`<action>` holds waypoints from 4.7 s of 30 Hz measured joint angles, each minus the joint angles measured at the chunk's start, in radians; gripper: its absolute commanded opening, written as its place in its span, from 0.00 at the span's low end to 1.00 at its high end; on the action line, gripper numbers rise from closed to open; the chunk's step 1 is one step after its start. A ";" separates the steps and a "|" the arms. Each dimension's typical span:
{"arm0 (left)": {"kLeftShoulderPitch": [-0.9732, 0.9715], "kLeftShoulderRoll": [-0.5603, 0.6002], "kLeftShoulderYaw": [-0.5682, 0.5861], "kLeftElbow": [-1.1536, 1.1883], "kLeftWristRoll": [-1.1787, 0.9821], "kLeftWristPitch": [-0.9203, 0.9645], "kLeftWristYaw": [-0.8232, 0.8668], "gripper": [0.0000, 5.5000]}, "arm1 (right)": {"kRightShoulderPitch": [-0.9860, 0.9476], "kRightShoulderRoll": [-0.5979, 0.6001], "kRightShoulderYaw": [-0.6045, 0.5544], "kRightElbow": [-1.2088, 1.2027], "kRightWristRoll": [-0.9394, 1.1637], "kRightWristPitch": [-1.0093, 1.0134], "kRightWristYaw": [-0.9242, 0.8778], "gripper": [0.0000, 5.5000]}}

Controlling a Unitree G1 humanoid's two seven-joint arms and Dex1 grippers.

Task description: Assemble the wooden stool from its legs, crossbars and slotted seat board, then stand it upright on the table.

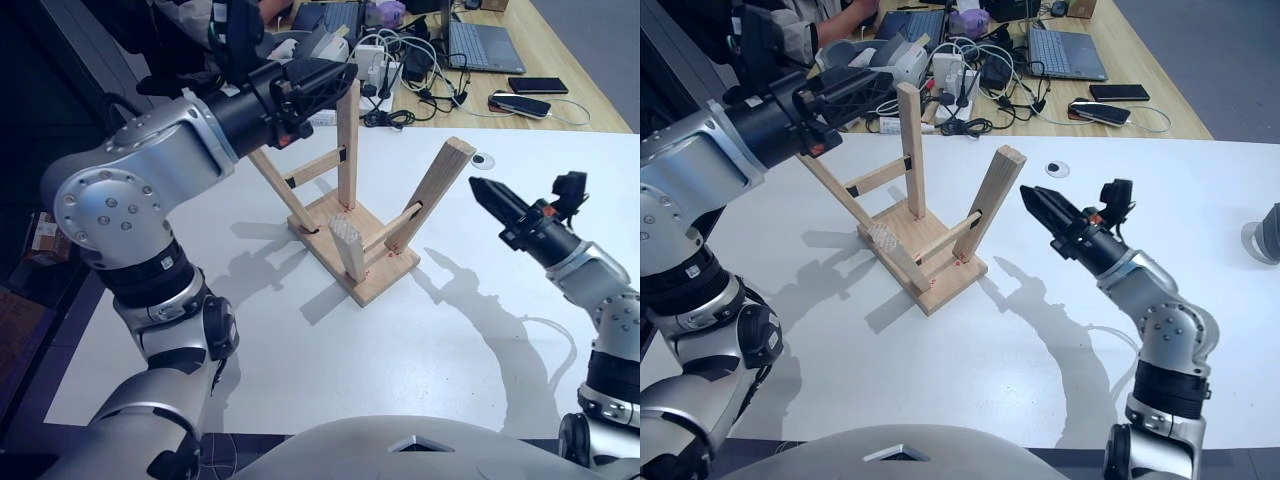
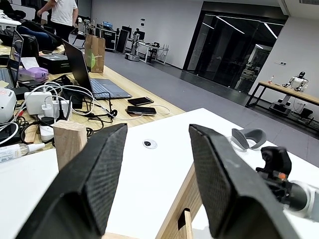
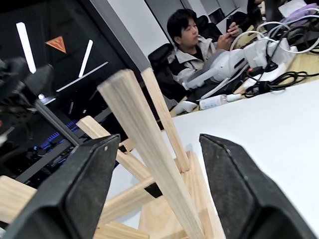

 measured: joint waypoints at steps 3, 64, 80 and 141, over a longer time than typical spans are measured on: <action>0.002 0.007 0.000 -0.001 0.000 -0.002 -0.004 0.41 | -0.168 -0.024 -0.076 0.037 0.095 -0.011 -0.085 0.54; 0.162 -0.120 0.072 -0.278 0.097 0.123 0.130 0.41 | -0.354 0.201 0.164 -0.158 0.202 0.158 -0.768 0.54; -0.063 -0.130 0.180 -0.160 0.103 -0.004 0.257 0.41 | -0.506 0.153 0.011 -0.047 0.156 -0.079 -0.791 0.54; 0.031 -0.208 -0.119 -0.205 0.564 0.104 0.247 0.41 | -0.211 -0.370 0.378 -0.031 -0.325 -0.172 0.500 0.21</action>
